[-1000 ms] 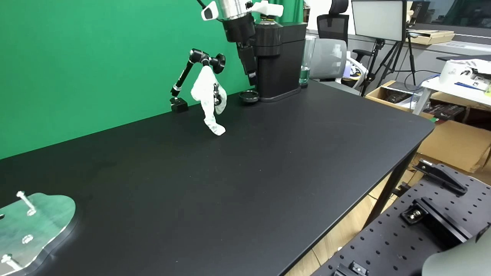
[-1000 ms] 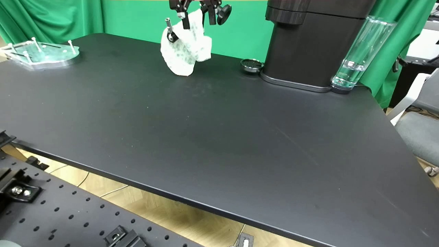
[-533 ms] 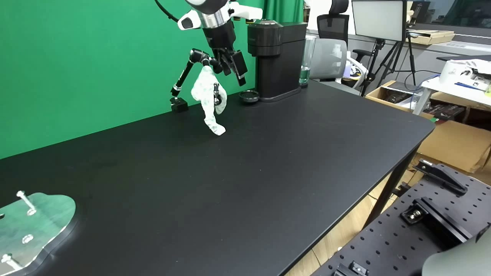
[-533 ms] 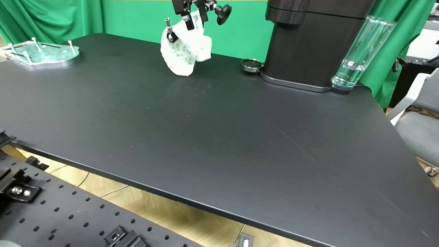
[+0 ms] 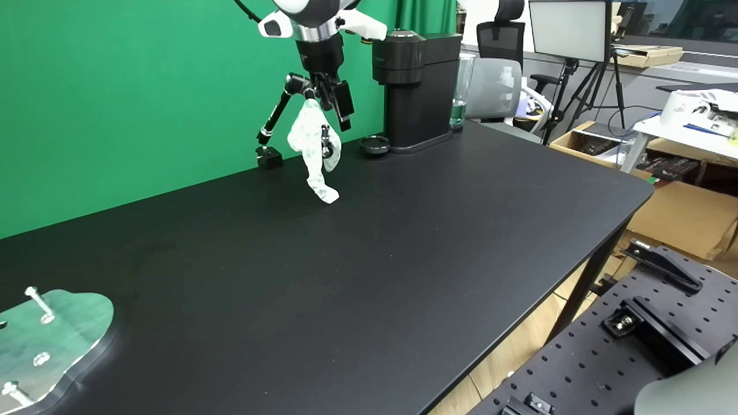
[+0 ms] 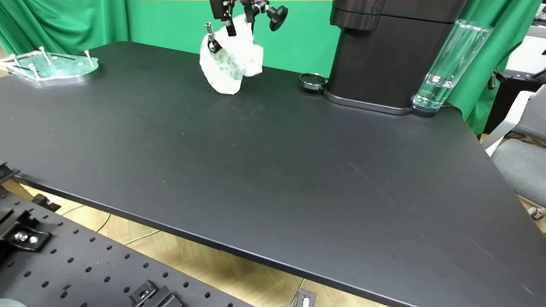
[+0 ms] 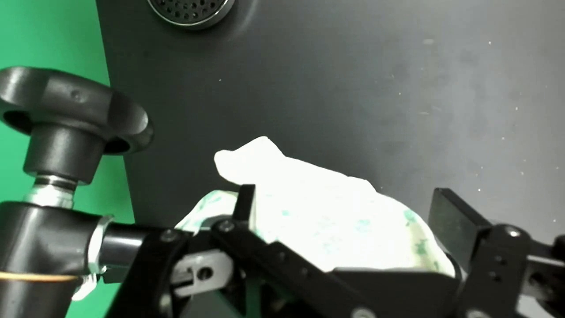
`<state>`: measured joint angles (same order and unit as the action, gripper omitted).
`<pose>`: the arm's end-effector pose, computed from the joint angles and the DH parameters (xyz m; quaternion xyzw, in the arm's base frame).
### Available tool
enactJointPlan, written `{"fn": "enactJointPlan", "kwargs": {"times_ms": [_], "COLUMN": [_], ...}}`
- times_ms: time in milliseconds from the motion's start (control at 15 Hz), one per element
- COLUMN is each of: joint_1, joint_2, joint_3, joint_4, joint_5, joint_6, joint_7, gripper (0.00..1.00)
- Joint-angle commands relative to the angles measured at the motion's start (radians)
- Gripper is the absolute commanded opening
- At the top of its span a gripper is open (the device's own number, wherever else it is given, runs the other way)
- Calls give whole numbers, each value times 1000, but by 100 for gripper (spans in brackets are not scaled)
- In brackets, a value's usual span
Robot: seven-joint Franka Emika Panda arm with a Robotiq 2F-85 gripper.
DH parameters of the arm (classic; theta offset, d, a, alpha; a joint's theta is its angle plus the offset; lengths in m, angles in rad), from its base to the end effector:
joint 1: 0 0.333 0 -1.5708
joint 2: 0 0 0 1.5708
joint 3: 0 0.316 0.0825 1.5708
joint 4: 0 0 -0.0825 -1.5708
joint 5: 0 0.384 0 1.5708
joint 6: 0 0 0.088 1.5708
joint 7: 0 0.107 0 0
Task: Unhang the cloth from the stand
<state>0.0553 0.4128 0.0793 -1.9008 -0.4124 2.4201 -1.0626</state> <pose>0.6350 0.0811 0.2944 0.7295 0.6696 -0.0085 0.1388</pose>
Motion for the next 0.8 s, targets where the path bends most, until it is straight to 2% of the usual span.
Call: {"fn": "enactJointPlan", "kwargs": {"times_ms": [0,67,133,267,733], "joint_1": [10,10,11,12,-3], "joint_2": [-20,-22,-22,-18,7], "joint_3": [-17,-18,-21,-24,5], "joint_4": [-8,-11,-13,-13,-21], "joint_5": [38,40,39,42,143], "joint_6": [-8,-4,-5,-3,-14], "joint_7": [143,169,201,267,429], "gripper": [100,96,75,70,21]}}
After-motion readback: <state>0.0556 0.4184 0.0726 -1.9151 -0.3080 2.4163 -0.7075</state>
